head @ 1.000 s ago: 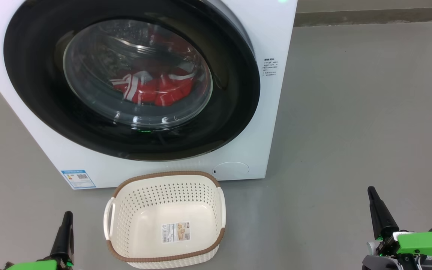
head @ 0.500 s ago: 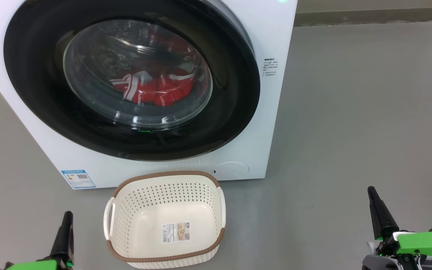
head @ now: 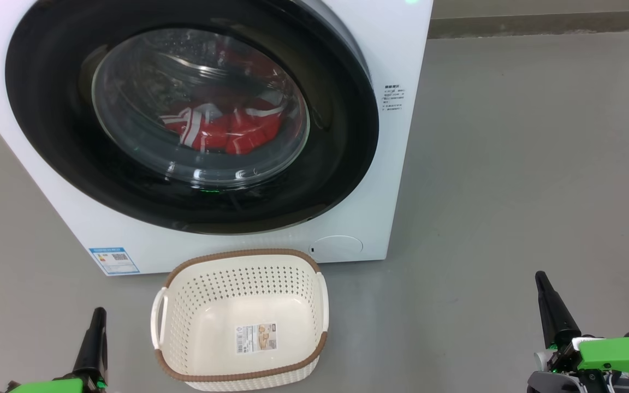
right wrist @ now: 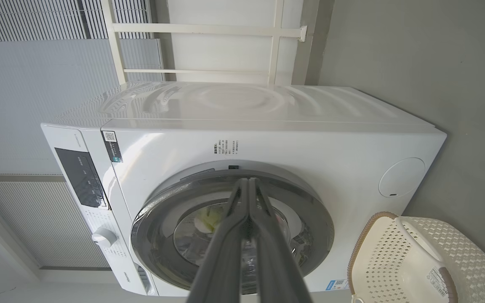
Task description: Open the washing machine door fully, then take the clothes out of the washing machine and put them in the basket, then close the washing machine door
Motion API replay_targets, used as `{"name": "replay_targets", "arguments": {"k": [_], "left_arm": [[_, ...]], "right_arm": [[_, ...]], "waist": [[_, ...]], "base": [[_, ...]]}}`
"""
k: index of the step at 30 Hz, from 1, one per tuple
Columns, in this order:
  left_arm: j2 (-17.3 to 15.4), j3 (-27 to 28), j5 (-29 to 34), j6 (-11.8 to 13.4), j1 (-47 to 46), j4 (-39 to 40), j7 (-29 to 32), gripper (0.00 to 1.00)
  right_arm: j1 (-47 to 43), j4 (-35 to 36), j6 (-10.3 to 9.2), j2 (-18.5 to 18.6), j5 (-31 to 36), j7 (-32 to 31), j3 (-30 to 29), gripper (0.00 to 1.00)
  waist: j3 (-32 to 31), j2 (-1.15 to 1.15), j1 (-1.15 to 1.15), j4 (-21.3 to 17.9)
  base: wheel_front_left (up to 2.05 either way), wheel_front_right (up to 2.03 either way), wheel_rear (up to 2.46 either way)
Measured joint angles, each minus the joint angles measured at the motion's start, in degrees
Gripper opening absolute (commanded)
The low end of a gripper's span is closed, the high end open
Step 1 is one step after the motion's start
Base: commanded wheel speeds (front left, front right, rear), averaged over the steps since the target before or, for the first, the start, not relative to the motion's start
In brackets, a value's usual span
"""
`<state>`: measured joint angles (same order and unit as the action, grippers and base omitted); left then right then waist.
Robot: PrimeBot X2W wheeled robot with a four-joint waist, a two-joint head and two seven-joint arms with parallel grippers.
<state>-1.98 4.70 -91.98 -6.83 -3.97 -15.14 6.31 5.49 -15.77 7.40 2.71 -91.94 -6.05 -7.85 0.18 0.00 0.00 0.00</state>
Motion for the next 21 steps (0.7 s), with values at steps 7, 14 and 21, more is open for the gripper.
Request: {"name": "replay_targets", "arguments": {"k": [7, 14, 21], "left_arm": [[0.03, -0.03, 0.01, 0.03, 0.07, -0.18, -0.01, 1.00], [1.19, -0.49, 0.02, 0.10, 2.52, -2.49, -0.35, 1.00], [1.16, -0.81, 0.02, 0.10, 2.50, -1.60, -1.45, 1.00]], "right_arm": [[-0.01, -0.24, 0.00, -0.01, 0.01, 0.02, 0.01, 1.00], [-1.80, -2.83, 0.00, -0.65, 0.02, 0.18, 0.11, 1.00], [-1.75, -2.10, 0.00, -0.64, 0.01, 1.20, 1.18, 1.00]], "waist": [[0.00, 0.00, 0.00, 0.00], [0.04, 0.00, 0.00, 0.04], [0.02, 0.00, 0.01, 0.17]], "base": [[0.00, 0.00, 0.00], [0.00, 0.00, 0.00], [0.00, 0.00, 0.00]]}}
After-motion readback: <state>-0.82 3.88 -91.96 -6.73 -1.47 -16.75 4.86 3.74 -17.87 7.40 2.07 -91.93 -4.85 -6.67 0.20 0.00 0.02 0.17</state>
